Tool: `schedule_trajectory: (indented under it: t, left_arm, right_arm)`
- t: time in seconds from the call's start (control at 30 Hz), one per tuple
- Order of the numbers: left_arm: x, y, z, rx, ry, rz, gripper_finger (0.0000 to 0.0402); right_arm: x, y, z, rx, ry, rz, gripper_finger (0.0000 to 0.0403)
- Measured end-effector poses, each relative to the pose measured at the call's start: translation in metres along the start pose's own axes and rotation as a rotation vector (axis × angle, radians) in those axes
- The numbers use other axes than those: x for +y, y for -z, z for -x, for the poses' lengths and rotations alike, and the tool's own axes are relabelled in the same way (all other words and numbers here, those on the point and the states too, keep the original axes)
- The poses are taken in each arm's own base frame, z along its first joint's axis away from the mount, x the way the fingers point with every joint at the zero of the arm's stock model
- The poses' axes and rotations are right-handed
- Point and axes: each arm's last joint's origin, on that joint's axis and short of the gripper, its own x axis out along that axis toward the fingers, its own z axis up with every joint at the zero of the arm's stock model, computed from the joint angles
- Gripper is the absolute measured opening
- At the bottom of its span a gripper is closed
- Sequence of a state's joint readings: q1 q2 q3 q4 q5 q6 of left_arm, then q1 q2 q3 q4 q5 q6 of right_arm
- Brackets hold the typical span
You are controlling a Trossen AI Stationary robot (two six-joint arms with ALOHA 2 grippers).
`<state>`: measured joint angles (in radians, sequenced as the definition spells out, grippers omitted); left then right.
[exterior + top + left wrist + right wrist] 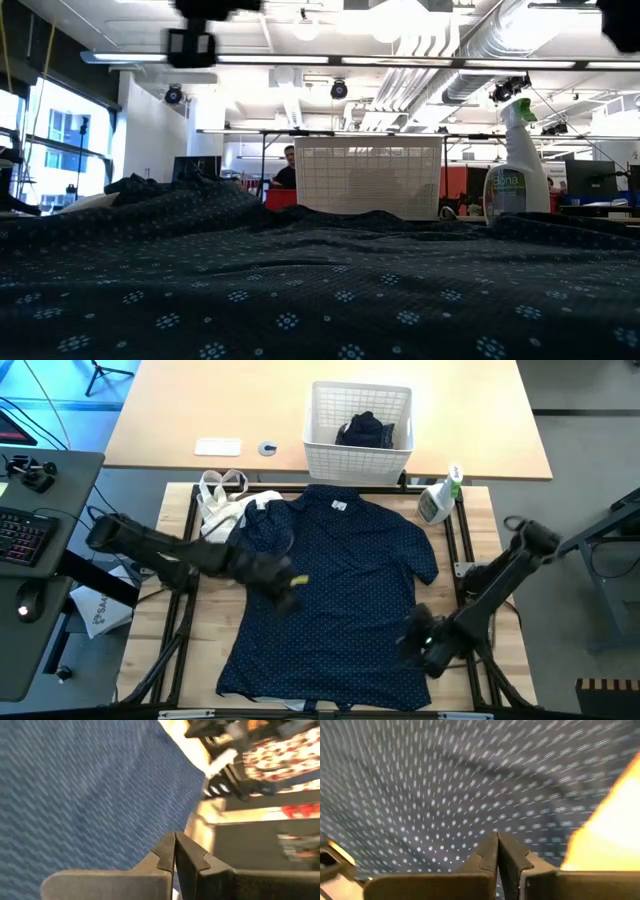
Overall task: Fold Laundry from Bin
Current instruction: Fold the blue polo shirt
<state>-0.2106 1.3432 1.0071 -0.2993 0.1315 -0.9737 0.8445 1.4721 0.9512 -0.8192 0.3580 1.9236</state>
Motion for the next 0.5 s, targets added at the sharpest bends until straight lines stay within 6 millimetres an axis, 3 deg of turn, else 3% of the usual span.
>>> schedule_trajectory:
  t: [0.1, 0.27, 0.5]
  left_arm:
    - [-0.001, -0.036, 0.005, -0.045, -0.060, -0.107, 0.0000]
    - [0.002, -0.088, 0.015, -0.097, -0.144, -0.265, 0.0000]
    - [0.021, -0.136, 0.039, -0.137, -0.247, -0.426, 0.0000]
  right_arm:
    - [-0.015, -0.020, 0.028, -0.023, 0.016, -0.074, 0.0016]
    - [-0.045, -0.069, 0.064, -0.076, 0.057, -0.160, 0.0069]
    - [-0.077, -0.145, 0.072, -0.159, 0.233, -0.190, 0.0148]
